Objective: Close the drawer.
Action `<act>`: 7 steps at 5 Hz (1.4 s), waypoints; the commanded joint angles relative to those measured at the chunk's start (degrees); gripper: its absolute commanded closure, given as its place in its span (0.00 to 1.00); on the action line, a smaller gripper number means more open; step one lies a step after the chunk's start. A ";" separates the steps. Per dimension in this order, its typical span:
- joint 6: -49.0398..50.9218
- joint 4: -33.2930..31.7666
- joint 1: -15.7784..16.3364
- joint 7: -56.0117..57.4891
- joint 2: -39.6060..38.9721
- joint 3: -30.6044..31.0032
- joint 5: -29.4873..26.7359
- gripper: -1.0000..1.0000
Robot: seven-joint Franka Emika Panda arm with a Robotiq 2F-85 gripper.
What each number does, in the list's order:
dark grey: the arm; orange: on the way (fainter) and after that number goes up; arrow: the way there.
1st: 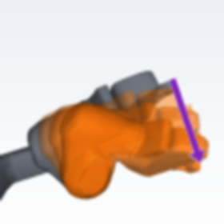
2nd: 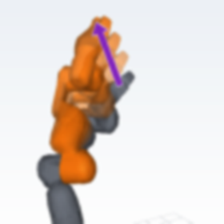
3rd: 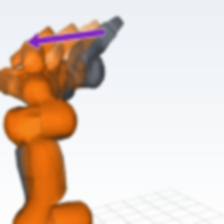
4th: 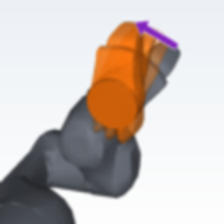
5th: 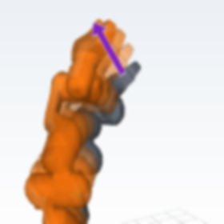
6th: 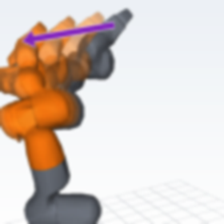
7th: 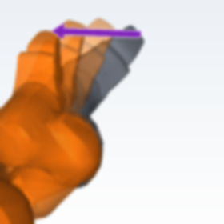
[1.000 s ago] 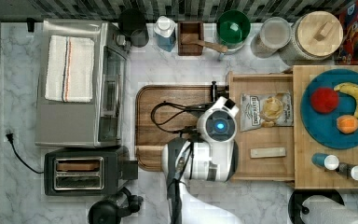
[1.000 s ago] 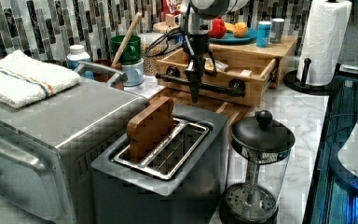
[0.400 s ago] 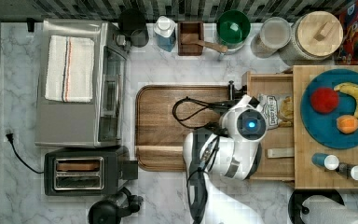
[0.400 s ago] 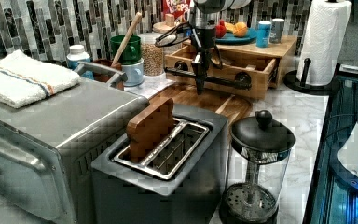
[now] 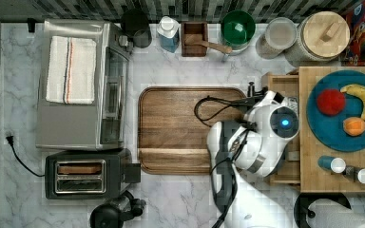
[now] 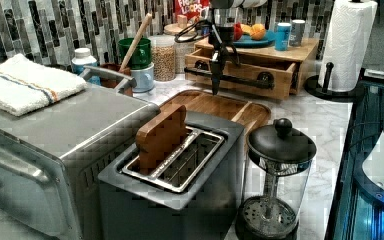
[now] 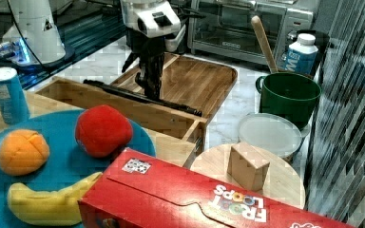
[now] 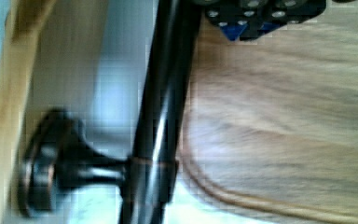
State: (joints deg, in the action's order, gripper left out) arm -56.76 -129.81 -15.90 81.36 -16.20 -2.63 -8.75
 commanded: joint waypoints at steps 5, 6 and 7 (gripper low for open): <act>3.66 18.65 -11.08 6.86 -4.20 -8.50 0.41 1.00; 3.65 18.65 -11.14 6.85 -4.19 -8.45 0.43 1.00; 3.64 18.64 -11.06 6.83 -4.20 -8.52 0.40 1.00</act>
State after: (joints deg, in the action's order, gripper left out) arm -49.55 -119.85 -21.22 87.34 -20.80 -6.32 -8.62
